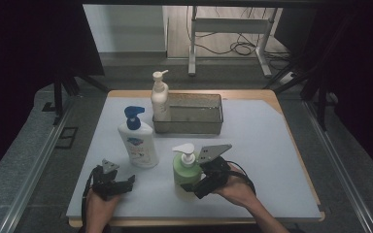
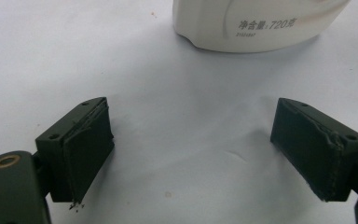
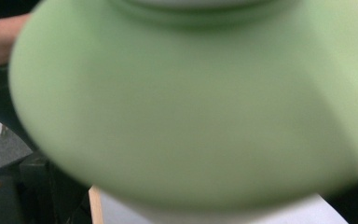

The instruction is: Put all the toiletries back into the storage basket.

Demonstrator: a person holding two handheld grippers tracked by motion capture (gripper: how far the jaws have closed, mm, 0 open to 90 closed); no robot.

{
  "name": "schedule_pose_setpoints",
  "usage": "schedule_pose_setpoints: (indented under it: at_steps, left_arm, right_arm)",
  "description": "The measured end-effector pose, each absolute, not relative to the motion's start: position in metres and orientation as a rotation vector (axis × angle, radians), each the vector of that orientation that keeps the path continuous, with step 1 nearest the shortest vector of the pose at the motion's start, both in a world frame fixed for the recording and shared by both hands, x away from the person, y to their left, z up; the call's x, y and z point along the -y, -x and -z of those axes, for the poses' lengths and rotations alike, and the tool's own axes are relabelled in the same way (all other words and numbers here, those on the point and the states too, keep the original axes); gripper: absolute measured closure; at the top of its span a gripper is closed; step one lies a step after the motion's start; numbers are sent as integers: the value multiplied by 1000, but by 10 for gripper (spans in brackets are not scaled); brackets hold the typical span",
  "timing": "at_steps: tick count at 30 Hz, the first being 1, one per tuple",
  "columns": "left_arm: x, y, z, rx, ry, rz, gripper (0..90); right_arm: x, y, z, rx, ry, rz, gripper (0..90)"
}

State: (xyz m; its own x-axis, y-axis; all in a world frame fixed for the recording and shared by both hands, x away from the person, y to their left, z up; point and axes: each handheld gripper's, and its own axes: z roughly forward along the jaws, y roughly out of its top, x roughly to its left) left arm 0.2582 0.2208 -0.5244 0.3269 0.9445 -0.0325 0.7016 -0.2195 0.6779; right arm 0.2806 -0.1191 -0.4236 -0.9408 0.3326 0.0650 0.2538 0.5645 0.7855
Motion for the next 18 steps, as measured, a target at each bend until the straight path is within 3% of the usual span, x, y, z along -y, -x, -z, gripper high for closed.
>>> schedule_pose_setpoints:
  at_steps: [18]
  left_arm:
    - [-221, -258, 524, -1443, -1999, -526, 120]
  right_arm:
    - [111, -280, 423, -2660, -488, -1351, 105]
